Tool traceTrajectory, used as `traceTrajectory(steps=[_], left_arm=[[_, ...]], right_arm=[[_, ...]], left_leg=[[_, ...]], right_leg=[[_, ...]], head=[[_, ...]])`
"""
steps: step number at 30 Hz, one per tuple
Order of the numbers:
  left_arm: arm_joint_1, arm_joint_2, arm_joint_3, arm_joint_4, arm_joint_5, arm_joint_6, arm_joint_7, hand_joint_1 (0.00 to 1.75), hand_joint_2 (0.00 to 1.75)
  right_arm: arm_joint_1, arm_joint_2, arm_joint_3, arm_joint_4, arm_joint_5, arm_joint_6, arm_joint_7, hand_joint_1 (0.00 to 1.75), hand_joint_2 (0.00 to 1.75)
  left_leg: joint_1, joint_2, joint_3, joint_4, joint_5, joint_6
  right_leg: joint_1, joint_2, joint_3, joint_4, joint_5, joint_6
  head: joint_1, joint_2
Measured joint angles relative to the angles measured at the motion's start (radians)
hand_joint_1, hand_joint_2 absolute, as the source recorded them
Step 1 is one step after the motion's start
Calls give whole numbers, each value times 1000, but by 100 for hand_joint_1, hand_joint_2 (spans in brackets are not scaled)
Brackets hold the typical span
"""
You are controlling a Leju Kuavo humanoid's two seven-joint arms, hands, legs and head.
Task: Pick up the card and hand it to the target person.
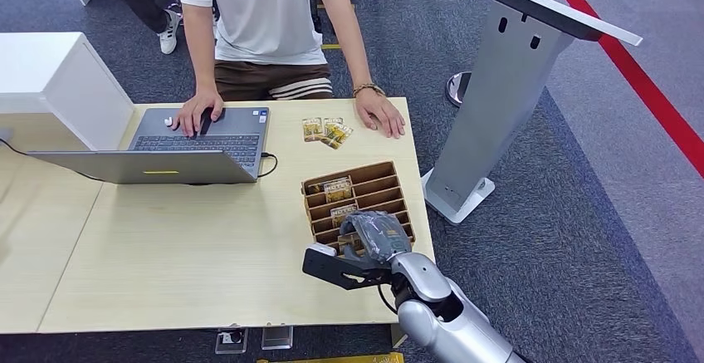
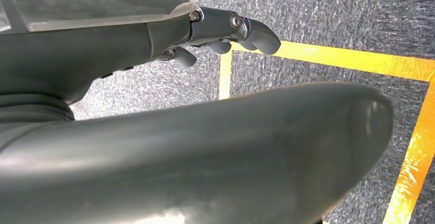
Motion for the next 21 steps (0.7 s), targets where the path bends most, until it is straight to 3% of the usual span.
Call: traceTrajectory(steps=[12, 18, 21], left_arm=[[0, 0, 0, 0, 0, 0, 0, 0, 0], [0, 0, 0, 0, 0, 0, 1, 0, 0], [0, 0, 0, 0, 0, 0, 1, 0, 0]], right_arm=[[0, -1, 0, 7, 0, -2, 2, 83, 175], [0, -1, 0, 8, 0, -2, 4, 68, 175], [0, -1, 0, 8, 0, -3, 7, 96, 175]], left_leg=[[0, 0, 0, 0, 0, 0], [0, 0, 1, 0, 0, 0], [0, 0, 1, 0, 0, 0]], right_leg=[[0, 0, 0, 0, 0, 0], [0, 0, 0, 0, 0, 0], [0, 0, 1, 0, 0, 0]], head=[[0, 0], [0, 0], [0, 0]])
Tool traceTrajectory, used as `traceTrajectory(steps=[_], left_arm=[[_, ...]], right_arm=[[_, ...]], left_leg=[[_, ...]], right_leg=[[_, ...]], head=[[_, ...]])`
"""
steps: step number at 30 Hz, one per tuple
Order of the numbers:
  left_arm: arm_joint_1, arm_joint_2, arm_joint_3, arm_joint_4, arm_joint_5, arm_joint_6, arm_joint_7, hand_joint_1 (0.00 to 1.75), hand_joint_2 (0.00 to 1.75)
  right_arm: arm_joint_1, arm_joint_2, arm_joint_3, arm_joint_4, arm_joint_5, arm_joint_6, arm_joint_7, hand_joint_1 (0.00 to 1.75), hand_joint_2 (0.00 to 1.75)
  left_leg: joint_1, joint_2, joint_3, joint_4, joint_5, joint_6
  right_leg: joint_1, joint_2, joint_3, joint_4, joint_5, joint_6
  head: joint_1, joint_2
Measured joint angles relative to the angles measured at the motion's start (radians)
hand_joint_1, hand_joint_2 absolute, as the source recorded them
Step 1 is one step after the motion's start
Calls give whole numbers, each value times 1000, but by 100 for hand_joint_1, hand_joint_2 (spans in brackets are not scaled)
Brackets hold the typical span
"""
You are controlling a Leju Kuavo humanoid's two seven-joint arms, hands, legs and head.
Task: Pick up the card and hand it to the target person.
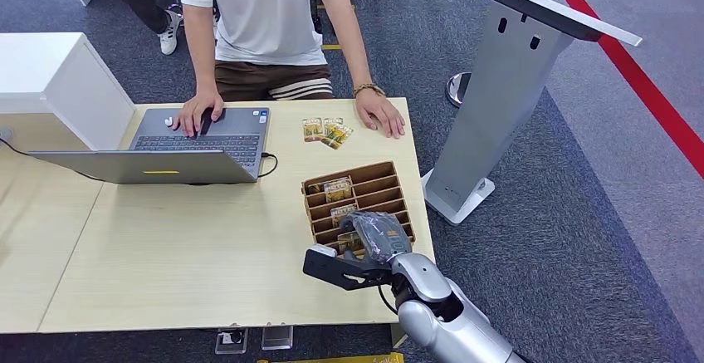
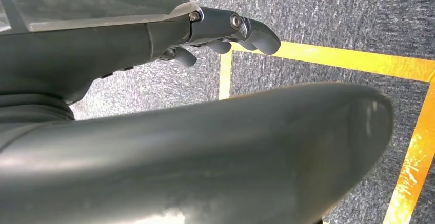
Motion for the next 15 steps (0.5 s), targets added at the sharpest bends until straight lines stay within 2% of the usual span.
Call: traceTrajectory(steps=[2, 4, 5, 12, 15], left_arm=[[0, 0, 0, 0, 0, 0, 0, 0, 0], [0, 0, 0, 0, 0, 0, 0, 0, 0], [0, 0, 0, 0, 0, 0, 0, 0, 0], [0, 0, 0, 0, 0, 0, 0, 0, 0], [0, 0, 0, 0, -1, 0, 0, 0, 131]], right_arm=[[0, 0, 0, 0, 0, -1, 2, 136, 175], [0, 0, 0, 0, -1, -2, 5, 168, 175], [1, 0, 0, 1, -1, -2, 6, 175, 175], [3, -2, -1, 2, -2, -2, 8, 175, 175], [3, -2, -1, 2, -2, -1, 9, 175, 175]], left_leg=[[0, 0, 0, 0, 0, 0], [0, 0, 0, 0, 0, 0], [0, 0, 0, 0, 0, 0], [0, 0, 0, 0, 0, 0], [0, 0, 0, 0, 0, 0]], right_leg=[[0, 0, 0, 0, 0, 0], [0, 0, 0, 0, 0, 0], [0, 0, 0, 0, 0, 0], [0, 0, 0, 0, 0, 0], [0, 0, 0, 0, 0, 0]], head=[[0, 0], [0, 0], [0, 0], [0, 0], [0, 0]])
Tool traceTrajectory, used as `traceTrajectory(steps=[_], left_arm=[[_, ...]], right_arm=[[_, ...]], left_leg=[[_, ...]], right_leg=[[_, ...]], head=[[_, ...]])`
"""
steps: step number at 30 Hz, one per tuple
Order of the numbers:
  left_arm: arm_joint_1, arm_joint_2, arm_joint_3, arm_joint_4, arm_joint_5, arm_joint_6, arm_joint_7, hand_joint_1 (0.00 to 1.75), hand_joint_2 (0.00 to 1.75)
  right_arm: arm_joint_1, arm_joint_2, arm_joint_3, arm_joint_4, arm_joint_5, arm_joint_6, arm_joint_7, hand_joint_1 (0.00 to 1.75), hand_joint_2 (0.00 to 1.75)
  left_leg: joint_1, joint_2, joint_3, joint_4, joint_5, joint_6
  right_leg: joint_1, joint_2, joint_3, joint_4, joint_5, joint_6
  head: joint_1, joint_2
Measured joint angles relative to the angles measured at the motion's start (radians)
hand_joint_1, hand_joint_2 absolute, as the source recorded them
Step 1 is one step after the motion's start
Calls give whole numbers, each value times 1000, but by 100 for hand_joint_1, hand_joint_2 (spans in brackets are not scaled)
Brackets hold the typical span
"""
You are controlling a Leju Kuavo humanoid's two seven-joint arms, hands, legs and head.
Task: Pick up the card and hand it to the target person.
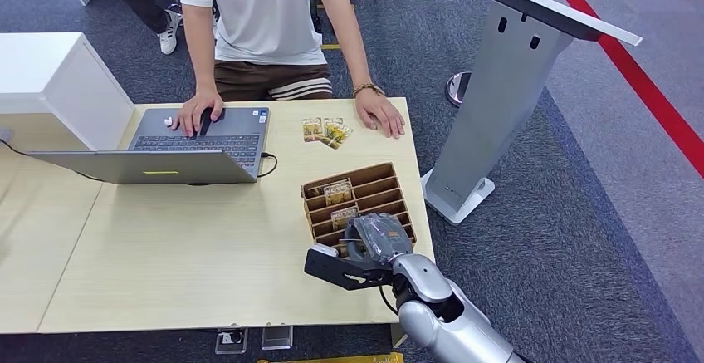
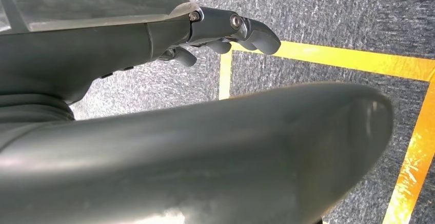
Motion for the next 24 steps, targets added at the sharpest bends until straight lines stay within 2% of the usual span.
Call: traceTrajectory(steps=[1, 16, 21, 24], left_arm=[[0, 0, 0, 0, -2, 0, 0, 0, 175], [0, 2, -4, 0, -13, 14, 1, 0, 175], [1, 4, -3, 0, -6, 22, 1, 0, 175], [2, 6, -3, 0, 0, 23, 1, 0, 175]], right_arm=[[0, 0, 0, 0, 0, 0, 0, 175, 175], [4, -5, -13, -20, 6, -13, 10, 175, 175], [1, -29, -47, -129, 44, -32, 41, 175, 175], [-4, -45, -71, -223, 87, -84, 35, 175, 175]], left_leg=[[0, 0, 0, 0, 0, 0], [0, 0, 0, 0, 0, 0], [0, 0, 0, 0, 0, 0], [0, 0, 0, 0, 0, 0]], right_leg=[[0, 0, 0, 0, 0, 0], [0, 0, 0, 0, 0, 0], [0, 0, 0, 0, 0, 0], [0, 0, 0, 0, 0, 0]], head=[[0, 0], [0, 0], [0, 0], [0, 0]])
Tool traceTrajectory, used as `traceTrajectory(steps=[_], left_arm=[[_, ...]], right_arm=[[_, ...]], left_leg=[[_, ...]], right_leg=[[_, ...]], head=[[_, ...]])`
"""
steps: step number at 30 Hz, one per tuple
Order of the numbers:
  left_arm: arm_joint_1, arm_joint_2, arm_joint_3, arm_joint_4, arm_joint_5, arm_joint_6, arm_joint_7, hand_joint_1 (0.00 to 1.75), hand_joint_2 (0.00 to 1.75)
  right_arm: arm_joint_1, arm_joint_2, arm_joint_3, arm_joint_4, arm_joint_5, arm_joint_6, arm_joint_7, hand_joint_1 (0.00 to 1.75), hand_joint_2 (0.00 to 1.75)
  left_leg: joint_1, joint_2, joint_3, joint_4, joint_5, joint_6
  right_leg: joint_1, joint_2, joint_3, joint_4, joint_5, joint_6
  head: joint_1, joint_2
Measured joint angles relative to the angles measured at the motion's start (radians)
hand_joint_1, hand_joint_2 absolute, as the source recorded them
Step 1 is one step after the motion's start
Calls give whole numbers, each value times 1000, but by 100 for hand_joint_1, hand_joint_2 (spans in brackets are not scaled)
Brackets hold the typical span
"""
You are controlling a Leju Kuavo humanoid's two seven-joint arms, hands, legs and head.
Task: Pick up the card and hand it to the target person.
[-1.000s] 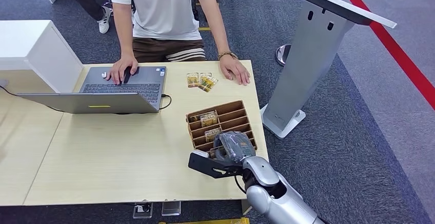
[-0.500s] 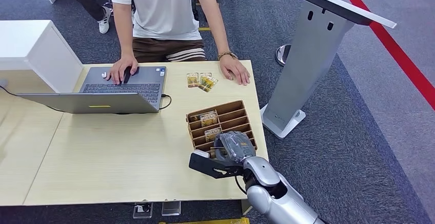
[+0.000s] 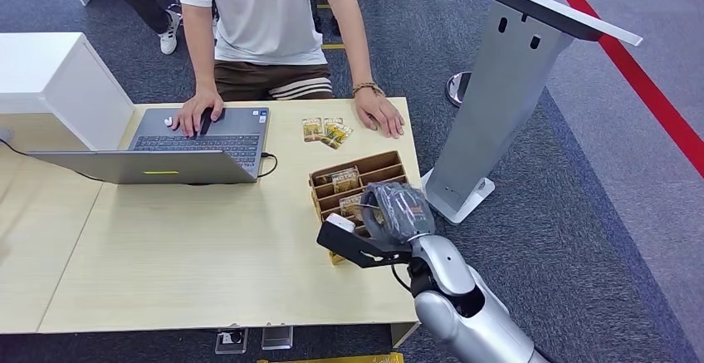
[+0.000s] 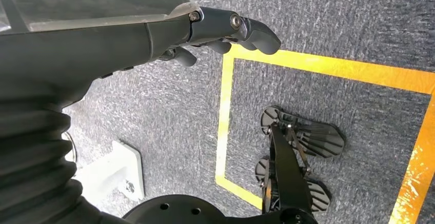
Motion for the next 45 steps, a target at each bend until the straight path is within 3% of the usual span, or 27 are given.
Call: traceTrajectory(steps=[7, 14, 19, 32, 35, 36, 40, 42, 45], left_arm=[[3, 1, 0, 0, 2, -1, -1, 0, 175], [2, 1, 0, 0, -8, -7, -2, 0, 175], [0, 1, 0, 0, -8, -9, -2, 0, 175], [-2, 1, -1, 0, -8, -9, -1, 0, 175], [-3, 1, -3, 0, -15, -5, 4, 0, 44], [-3, 1, -5, 0, -19, -3, 9, 0, 0], [-3, 1, -13, 0, -32, 9, 21, 0, 0], [-3, 1, -15, 0, -32, 11, 21, 0, 0], [-3, 1, -15, 0, -31, 12, 21, 0, 0]], right_arm=[[-40, -25, -52, -313, 175, -302, -120, 175, 175], [-41, -26, -60, -404, 221, -514, -204, 175, 175], [-50, -25, -55, -378, 175, -561, -243, 175, 175], [-59, -15, -33, -282, 130, -562, -263, 175, 175], [-60, -15, -29, -270, 127, -562, -262, 112, 175], [-60, -15, -28, -266, 125, -562, -262, 81, 175], [-60, -15, -24, -254, 114, -563, -256, 13, 175], [-60, -16, -22, -249, 112, -563, -252, 2, 175], [-60, -16, -21, -244, 110, -563, -250, 0, 175]], left_leg=[[0, 0, 0, 0, 0, 0], [0, 0, 0, 0, 0, 0], [0, 0, 0, 0, 0, 0], [0, 0, -1, 0, 0, 0], [0, 0, -1, 0, 0, 0], [0, 0, -1, 0, 0, 0], [0, 0, -1, 0, 0, 0], [0, 0, -1, 0, 0, 0], [0, 0, -1, 0, 0, 0]], right_leg=[[0, 0, -1, 0, 0, 0], [0, 0, 0, 0, 0, 0], [0, 0, 0, 0, 0, 0], [0, 0, 0, 0, 0, 0], [0, 0, 0, 0, 0, 0], [0, 0, 0, 0, 0, 0], [0, 0, -1, 0, 0, -1], [0, 0, -1, 0, 0, -1], [0, 0, -1, 0, 0, -1]], head=[[-1, 0], [0, 0], [0, 0], [0, 0], [0, 0], [0, 0], [0, 0], [0, 0], [0, 0]])
